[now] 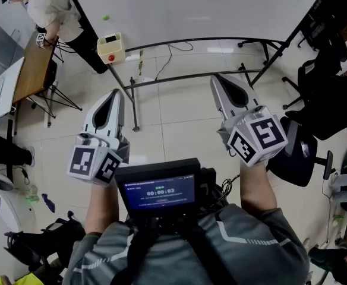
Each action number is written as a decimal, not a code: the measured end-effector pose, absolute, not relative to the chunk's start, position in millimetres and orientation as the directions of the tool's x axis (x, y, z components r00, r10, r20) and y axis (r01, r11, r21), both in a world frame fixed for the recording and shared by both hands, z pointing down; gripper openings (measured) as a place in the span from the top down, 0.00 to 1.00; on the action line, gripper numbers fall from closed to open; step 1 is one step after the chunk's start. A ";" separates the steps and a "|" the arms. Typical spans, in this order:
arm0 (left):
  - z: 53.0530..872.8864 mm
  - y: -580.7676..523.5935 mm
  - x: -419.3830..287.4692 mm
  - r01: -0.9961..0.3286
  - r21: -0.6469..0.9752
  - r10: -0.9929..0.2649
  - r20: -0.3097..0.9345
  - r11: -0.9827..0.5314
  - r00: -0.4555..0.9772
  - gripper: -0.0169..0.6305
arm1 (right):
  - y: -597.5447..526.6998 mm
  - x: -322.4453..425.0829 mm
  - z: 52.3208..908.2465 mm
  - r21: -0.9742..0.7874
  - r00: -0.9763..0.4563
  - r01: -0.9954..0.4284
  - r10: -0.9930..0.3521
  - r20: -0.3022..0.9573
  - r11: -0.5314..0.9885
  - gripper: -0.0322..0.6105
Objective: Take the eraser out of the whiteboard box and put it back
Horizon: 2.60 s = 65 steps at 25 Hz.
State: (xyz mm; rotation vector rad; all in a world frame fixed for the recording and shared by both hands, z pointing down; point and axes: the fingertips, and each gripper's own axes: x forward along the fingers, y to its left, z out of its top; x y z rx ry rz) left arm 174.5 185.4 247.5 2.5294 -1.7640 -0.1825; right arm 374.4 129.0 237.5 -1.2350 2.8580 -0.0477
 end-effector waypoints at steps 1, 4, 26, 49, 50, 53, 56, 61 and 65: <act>248.0 184.2 164.9 -0.931 0.110 -0.937 -0.068 -0.348 0.342 0.92 | 127.6 365.9 238.7 -0.041 -0.682 -0.730 -0.731 -0.013 0.682 0.91; 249.8 182.6 137.9 -0.931 0.112 -0.937 -0.069 -0.348 0.342 0.92 | 125.1 340.2 240.1 -0.044 -0.679 -0.732 -0.734 -0.015 0.679 0.91; 269.5 154.7 -17.3 -0.934 0.135 -0.944 -0.062 -0.330 0.325 0.92 | 94.6 165.5 247.2 -0.034 -0.726 -0.687 -0.687 -0.010 0.726 0.91; 265.2 -69.3 -86.8 -0.972 0.061 -0.973 -0.006 -0.229 0.229 0.92 | -129.6 95.1 265.9 -0.037 -0.779 -0.626 -0.626 -0.013 0.779 0.91; 266.1 -74.2 -92.1 -0.971 0.063 -0.973 -0.003 -0.232 0.232 0.92 | -133.1 89.3 266.9 -0.034 -0.780 -0.626 -0.626 -0.010 0.779 0.91; 268.9 -88.6 -114.0 -0.966 0.077 -0.969 0.000 -0.245 0.246 0.92 | -144.0 66.8 267.4 -0.038 -0.779 -0.626 -0.627 -0.010 0.779 0.91; 269.7 -104.2 -142.6 -0.959 0.062 -0.961 -0.003 -0.275 0.275 0.92 | -156.4 38.8 269.1 -0.045 -0.761 -0.648 -0.649 -0.011 0.760 0.91; 266.8 -129.4 -210.1 -0.945 0.047 -0.947 -0.015 -0.322 0.322 0.92 | -176.0 -21.1 270.6 -0.067 -0.701 -0.711 -0.713 -0.011 0.700 0.91; 264.9 -153.3 -259.2 -0.923 0.055 -0.924 -0.054 -0.381 0.378 0.92 | -192.3 -70.6 267.6 -0.051 -0.663 -0.747 -0.749 -0.017 0.663 0.91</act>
